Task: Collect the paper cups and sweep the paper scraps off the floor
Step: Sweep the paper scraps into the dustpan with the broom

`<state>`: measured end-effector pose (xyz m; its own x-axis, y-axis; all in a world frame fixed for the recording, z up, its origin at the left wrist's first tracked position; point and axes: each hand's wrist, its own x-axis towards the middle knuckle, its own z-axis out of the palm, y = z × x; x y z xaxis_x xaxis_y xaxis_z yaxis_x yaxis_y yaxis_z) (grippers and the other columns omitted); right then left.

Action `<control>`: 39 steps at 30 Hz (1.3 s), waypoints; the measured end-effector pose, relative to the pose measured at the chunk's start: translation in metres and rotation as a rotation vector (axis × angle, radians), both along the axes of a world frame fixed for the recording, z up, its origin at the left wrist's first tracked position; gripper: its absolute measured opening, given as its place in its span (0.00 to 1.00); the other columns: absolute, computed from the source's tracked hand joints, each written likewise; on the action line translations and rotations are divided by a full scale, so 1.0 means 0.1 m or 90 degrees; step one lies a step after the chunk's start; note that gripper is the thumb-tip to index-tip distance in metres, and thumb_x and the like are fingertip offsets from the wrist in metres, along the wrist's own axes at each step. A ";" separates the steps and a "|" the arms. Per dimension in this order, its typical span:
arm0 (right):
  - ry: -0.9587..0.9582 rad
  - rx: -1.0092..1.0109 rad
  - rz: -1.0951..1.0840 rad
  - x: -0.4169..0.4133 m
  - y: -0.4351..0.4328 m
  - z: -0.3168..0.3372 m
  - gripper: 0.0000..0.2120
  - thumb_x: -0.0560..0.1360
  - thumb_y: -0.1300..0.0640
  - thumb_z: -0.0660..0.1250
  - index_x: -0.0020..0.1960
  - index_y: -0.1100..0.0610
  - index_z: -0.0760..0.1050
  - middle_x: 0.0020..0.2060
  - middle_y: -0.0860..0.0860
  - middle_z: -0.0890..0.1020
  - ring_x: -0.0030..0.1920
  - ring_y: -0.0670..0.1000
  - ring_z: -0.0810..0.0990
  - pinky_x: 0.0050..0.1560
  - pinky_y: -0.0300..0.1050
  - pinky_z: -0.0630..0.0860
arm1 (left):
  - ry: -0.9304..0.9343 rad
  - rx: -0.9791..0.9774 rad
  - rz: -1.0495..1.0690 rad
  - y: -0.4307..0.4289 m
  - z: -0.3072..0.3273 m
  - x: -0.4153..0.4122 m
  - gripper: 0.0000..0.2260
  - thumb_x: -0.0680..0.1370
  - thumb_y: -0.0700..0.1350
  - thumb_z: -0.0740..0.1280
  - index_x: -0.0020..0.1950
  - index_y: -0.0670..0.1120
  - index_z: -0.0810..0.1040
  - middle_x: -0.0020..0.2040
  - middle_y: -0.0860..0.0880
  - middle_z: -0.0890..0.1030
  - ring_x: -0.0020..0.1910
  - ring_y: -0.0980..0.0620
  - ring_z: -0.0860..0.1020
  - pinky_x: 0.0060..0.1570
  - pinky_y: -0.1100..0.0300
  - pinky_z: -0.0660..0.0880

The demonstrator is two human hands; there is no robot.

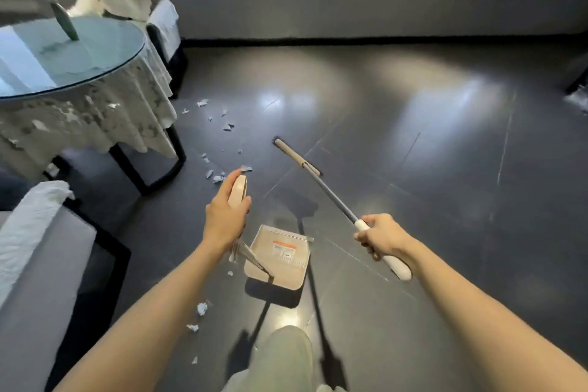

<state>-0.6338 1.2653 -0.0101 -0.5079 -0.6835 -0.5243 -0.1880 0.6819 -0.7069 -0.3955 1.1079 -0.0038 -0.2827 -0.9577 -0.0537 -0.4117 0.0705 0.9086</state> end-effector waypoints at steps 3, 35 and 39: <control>-0.036 -0.001 0.019 -0.47 -0.84 -0.04 0.08 0.75 0.68 0.62 0.38 0.59 0.69 0.29 0.54 0.71 0.24 0.49 0.66 0.20 0.35 0.64 | 0.021 0.010 0.073 -0.63 -0.02 -0.40 0.24 0.77 0.41 0.64 0.70 0.59 0.68 0.51 0.52 0.77 0.37 0.57 0.75 0.32 0.73 0.70; -0.054 0.064 0.372 -5.06 -9.91 -0.26 0.09 0.76 0.68 0.63 0.56 0.69 0.72 0.29 0.55 0.70 0.22 0.47 0.67 0.19 0.34 0.65 | 0.006 0.068 0.368 -8.49 -0.29 -4.74 0.25 0.73 0.45 0.66 0.64 0.68 0.67 0.50 0.44 0.82 0.38 0.39 0.78 0.45 0.43 0.78; -0.049 0.084 0.425 -5.38 -10.95 -0.27 0.11 0.76 0.68 0.63 0.58 0.70 0.71 0.30 0.56 0.70 0.25 0.49 0.67 0.19 0.34 0.65 | 0.000 0.089 0.413 -9.30 -0.39 -5.09 0.24 0.74 0.44 0.66 0.65 0.67 0.67 0.53 0.43 0.81 0.49 0.33 0.79 0.49 0.41 0.78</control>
<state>-1.1715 0.1702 -0.0375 0.0420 -0.7656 -0.6419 -0.5507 0.5183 -0.6543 -0.9050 0.1779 -0.0433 0.3496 -0.9175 -0.1899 -0.3310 -0.3106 0.8911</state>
